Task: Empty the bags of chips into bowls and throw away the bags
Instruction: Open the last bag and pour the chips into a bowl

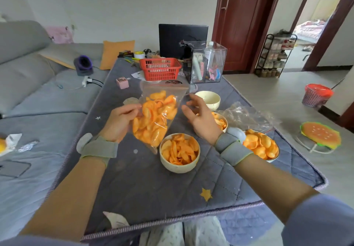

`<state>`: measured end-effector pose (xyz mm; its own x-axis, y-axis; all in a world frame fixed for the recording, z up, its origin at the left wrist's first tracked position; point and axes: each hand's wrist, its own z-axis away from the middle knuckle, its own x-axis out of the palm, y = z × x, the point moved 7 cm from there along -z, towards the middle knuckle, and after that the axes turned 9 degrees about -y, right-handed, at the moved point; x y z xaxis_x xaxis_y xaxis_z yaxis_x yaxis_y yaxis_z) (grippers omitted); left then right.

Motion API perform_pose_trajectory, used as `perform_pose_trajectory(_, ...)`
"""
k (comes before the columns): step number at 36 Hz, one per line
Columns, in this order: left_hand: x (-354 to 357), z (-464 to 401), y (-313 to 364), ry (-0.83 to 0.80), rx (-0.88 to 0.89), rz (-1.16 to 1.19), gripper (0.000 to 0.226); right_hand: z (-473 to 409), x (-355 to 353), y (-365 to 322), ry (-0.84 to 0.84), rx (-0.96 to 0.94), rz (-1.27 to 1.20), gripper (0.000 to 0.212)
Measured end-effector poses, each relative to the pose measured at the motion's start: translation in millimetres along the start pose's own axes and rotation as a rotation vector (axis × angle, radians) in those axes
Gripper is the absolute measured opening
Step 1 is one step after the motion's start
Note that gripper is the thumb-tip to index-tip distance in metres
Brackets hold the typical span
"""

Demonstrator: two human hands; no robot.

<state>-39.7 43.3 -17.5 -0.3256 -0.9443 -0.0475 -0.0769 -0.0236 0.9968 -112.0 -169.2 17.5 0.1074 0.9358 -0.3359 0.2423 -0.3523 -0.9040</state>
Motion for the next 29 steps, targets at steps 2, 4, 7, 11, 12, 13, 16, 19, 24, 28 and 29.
perform_pose_trajectory(2, -4, 10, 0, -0.070, -0.006, -0.022, 0.027, -8, 10, -8, -0.033, 0.037, -0.087, 0.058)
perform_pose_trajectory(4, -13, 18, -2, -0.106, -0.010, -0.054, 0.026, -13, 19, -14, -0.037, 0.096, -0.119, 0.056)
perform_pose_trajectory(7, -26, 31, -6, -0.112, -0.010, -0.069, 0.031, -14, 32, -22, -0.084, 0.115, -0.191, 0.035)
perform_pose_trajectory(11, -47, 49, -11, -0.071, 0.000, -0.067, 0.046, -8, 59, -16, -0.266, 0.262, -0.239, 0.013)
perform_pose_trajectory(12, -47, 50, -12, -0.081, -0.002, -0.077, 0.047, -6, 62, -13, -0.303, 0.305, -0.270, 0.015)
perform_pose_trajectory(13, -50, 53, -15, -0.082, -0.012, -0.079, 0.047, -4, 68, -10, -0.348, 0.345, -0.311, 0.015)
perform_pose_trajectory(16, -56, 58, -24, -0.077, -0.064, -0.055, 0.045, 5, 84, -8, -0.495, 0.438, -0.411, 0.015)
perform_pose_trajectory(19, -64, 62, -31, 0.012, -0.107, -0.041, 0.036, 14, 98, -6, -0.570, 0.470, -0.369, 0.016)
perform_pose_trajectory(24, -68, 68, -20, 0.211, -0.099, -0.065, 0.024, 22, 114, -1, -0.588, 0.475, -0.336, 0.018)
perform_pose_trajectory(28, -35, 73, -10, -0.089, -0.198, -0.153, 0.040, 24, 119, -6, -0.611, 0.458, -0.306, 0.017)
perform_pose_trajectory(29, -28, 73, -6, -0.120, -0.199, -0.182, 0.042, 24, 120, -8, -0.616, 0.449, -0.296, 0.017)
